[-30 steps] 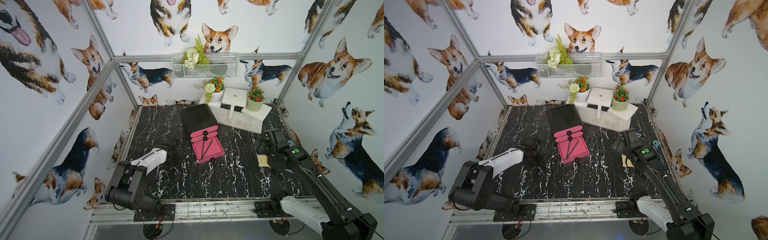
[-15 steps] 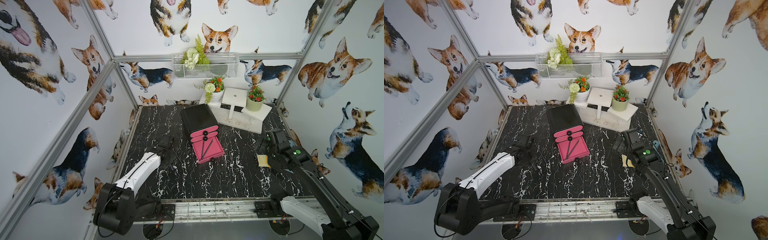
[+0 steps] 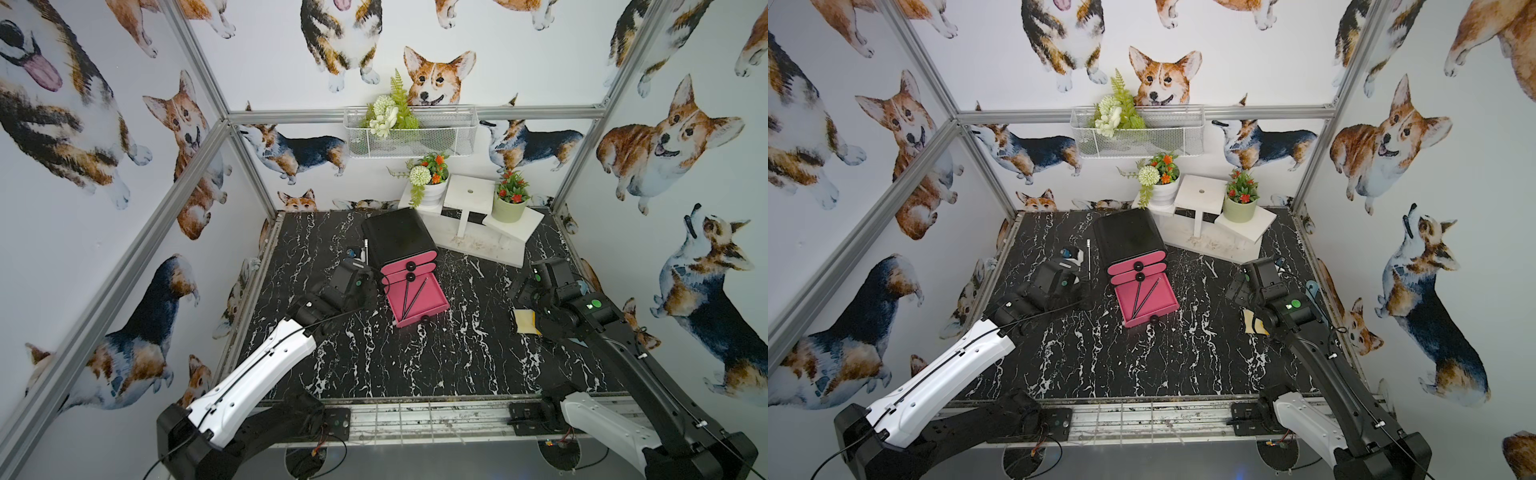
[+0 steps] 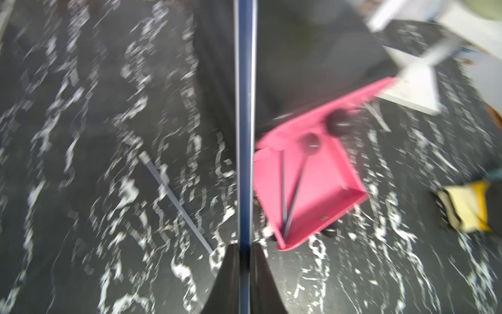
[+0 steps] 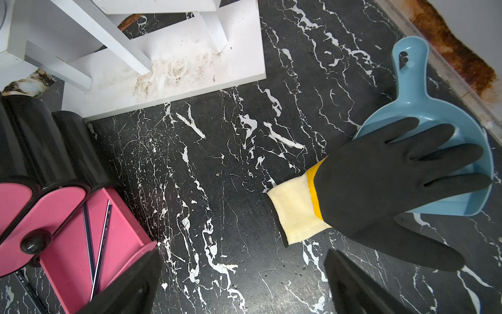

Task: Please place the pencils in the drawer according to their color
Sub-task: Pick up the pencil from the center of the board, then place the pencil in the drawer.

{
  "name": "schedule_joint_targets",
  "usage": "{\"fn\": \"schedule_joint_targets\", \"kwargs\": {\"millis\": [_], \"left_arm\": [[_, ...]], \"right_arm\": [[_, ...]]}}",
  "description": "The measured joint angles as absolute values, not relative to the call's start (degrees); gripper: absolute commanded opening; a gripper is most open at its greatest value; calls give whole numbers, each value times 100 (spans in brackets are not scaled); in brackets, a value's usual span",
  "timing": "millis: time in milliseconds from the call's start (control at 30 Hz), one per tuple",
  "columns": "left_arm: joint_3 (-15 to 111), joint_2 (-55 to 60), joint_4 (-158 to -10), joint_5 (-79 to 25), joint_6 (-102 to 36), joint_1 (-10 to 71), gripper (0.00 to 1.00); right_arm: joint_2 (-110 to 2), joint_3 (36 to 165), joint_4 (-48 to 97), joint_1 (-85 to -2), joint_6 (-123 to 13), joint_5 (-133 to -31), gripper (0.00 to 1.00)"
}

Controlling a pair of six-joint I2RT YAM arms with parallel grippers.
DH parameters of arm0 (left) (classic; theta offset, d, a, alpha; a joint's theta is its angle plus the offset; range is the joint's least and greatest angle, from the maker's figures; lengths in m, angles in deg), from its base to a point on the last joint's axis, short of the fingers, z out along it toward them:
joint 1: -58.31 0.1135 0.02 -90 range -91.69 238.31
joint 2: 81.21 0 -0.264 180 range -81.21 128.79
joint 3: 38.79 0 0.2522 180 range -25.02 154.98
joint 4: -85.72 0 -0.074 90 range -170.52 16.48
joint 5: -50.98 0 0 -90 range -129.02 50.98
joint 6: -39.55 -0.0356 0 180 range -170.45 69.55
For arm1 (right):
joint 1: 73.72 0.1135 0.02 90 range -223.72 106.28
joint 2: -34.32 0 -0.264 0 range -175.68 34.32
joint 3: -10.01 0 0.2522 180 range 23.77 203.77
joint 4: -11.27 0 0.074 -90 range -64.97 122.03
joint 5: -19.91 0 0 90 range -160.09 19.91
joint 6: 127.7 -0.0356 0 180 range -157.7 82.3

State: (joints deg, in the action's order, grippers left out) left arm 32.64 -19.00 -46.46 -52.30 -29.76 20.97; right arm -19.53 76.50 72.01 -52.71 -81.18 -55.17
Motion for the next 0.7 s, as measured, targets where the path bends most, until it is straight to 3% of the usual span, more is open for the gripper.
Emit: {"fn": "schedule_joint_targets", "kwargs": {"millis": [233, 700], "left_arm": [[3734, -979, -4812, -4723, -3905, 1329, 0], [4252, 800, -4768, -4363, -4659, 1080, 0]], "right_arm": [[-1896, 7634, 7203, -5271, -8149, -5517, 100], [-1813, 7628, 7214, -5271, -8162, -5515, 99]]}}
